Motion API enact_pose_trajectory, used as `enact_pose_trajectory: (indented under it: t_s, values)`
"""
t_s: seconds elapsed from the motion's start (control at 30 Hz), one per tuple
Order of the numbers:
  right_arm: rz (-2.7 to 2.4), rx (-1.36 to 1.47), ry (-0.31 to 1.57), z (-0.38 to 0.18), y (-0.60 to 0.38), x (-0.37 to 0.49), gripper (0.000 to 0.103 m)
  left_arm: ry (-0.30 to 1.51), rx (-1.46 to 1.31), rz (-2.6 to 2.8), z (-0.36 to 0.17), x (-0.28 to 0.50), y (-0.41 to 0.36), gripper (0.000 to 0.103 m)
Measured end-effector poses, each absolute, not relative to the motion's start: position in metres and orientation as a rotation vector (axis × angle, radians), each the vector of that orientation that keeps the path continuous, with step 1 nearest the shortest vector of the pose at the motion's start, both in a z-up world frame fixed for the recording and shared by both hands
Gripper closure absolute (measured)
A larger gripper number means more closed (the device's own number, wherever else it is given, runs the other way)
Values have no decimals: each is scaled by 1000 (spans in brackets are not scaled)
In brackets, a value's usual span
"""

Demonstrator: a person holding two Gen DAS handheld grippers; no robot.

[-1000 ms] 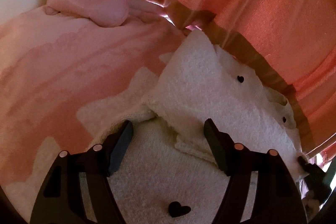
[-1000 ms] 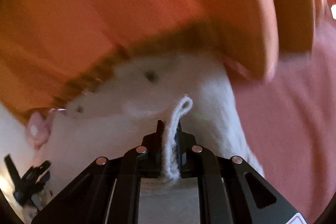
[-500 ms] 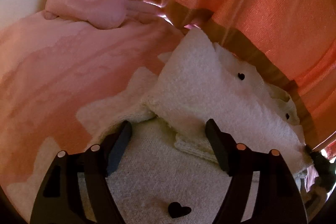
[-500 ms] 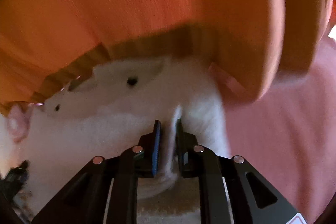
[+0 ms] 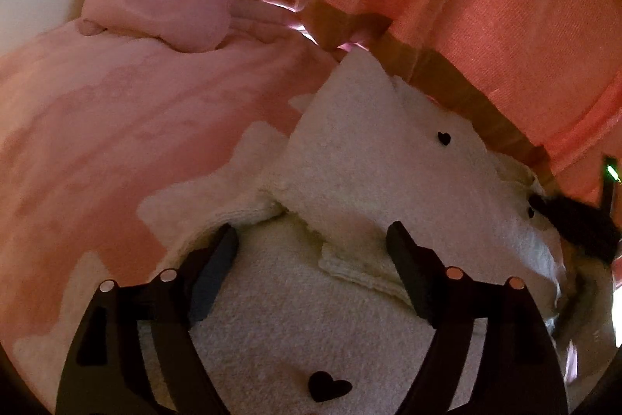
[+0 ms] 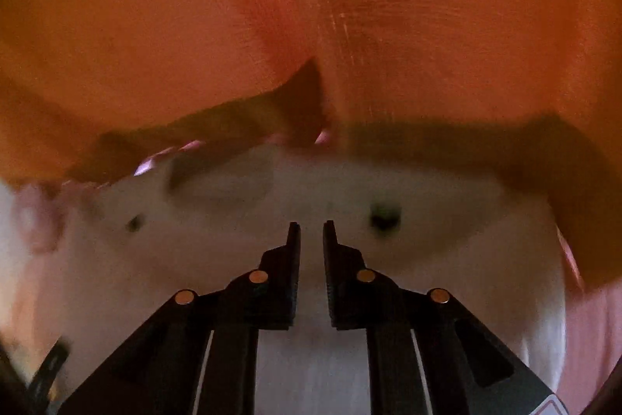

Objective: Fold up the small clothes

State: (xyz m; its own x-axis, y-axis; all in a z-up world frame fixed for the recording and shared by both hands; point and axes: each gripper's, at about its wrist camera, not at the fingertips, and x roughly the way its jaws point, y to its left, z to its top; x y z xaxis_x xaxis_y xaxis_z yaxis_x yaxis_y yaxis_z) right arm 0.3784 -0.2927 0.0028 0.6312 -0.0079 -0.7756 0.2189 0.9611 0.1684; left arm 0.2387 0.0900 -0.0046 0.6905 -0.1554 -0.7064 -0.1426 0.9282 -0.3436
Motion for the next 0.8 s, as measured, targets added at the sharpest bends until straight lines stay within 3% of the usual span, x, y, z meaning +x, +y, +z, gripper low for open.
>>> enact_pose_trajectory:
  t_s: [0.17, 0.3, 0.4, 0.47, 0.57, 0.63, 0.7, 0.8]
  values:
    - [-232, 369, 887, -2, -315, 398, 95, 819, -373, -15, -4, 239, 86, 20]
    - [-179, 296, 775, 28, -304, 339, 92, 824, -375, -18, -3, 238, 87, 20]
    - [-250, 158, 931, 2, -303, 303, 91, 826, -348, -4, -2, 237, 82, 19]
    - [-237, 216, 901, 6, -311, 260, 91, 828, -335, 9, -1, 234, 79, 18]
    - [-200, 307, 800, 31, -314, 186, 85, 838, -332, 21, 0, 229, 78, 16]
    - [-208, 279, 828, 26, -312, 155, 76, 839, -317, 28, 1, 228, 76, 15]
    - [-256, 208, 903, 16, -315, 155, 79, 843, -295, 34, 0, 228, 73, 15]
    - [-263, 282, 849, 21, -314, 130, 77, 849, -280, 43, -1, 227, 72, 14]
